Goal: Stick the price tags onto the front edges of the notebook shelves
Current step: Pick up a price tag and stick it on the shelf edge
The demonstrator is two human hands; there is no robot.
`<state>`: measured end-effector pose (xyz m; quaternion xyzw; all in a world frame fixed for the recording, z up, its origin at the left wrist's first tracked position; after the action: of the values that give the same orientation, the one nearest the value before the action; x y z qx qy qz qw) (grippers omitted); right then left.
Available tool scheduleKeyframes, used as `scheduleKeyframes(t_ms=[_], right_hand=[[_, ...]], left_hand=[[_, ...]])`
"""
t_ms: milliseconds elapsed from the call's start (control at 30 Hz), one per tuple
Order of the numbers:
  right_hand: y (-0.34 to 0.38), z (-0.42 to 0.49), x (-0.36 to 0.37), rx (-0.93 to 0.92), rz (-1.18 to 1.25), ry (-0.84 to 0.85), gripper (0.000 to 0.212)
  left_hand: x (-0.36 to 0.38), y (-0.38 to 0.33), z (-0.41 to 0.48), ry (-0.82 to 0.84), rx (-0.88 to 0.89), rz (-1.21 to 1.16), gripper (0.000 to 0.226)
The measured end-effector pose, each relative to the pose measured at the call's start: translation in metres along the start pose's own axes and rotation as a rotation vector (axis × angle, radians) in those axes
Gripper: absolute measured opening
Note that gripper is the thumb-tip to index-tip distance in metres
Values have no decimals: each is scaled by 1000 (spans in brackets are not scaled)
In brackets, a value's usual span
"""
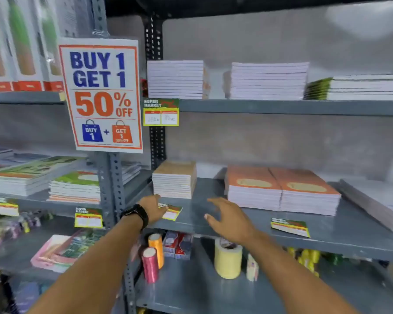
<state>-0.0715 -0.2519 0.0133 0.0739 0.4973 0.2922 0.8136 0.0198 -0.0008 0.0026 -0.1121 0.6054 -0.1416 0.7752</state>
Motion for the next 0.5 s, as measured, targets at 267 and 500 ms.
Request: scheduleKeyframes(t_ms=[267,500], right_hand=[[31,58,86,339,126,153,49],[38,90,116,717,437,-26,19]], left_hand=[[7,24,37,63,-119,31,54],[14,25,53,141,-190,-139,49]])
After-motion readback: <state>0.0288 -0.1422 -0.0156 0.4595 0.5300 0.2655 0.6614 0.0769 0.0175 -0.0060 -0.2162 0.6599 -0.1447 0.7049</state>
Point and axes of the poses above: each hand's wrist, its own z-axis towards the middle knuckle, its own x-axis out of the palm, y = z × x, the point moved 2 cm from there along z, towards the middle knuckle, and after that the axes turned 7 degrees about -y, right-handed, at the moved point
